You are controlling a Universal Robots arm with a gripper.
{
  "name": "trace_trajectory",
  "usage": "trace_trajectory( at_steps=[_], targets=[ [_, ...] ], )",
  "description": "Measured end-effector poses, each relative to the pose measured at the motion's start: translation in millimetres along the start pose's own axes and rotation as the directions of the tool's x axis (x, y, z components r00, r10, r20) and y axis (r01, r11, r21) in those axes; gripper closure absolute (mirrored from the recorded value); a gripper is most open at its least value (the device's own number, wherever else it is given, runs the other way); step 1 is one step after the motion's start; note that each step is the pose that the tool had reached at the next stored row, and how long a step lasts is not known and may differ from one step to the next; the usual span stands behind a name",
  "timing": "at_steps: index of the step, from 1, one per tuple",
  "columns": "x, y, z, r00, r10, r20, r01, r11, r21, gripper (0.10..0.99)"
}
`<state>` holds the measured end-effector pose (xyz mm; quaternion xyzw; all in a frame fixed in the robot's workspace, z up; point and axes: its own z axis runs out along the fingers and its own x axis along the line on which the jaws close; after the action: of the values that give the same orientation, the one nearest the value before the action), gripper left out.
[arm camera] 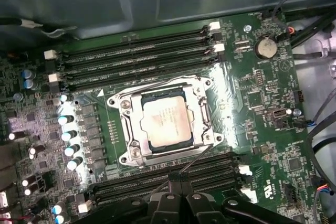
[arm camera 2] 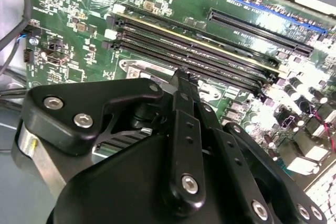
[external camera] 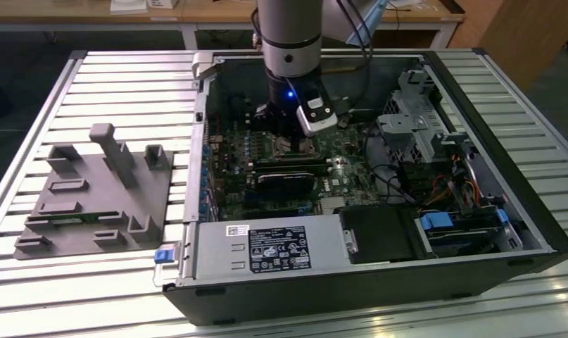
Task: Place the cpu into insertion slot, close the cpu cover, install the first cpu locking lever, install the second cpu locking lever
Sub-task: 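Install the second cpu locking lever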
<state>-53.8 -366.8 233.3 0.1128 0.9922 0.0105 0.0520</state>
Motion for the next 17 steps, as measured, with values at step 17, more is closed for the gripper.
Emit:
trace_trajectory(
  at_steps=[17],
  targets=[
    [4.3, -3.0, 4.0, 1.0000, -0.008, -0.0006, 0.008, 1.0000, -0.003, 0.980]
  ],
)
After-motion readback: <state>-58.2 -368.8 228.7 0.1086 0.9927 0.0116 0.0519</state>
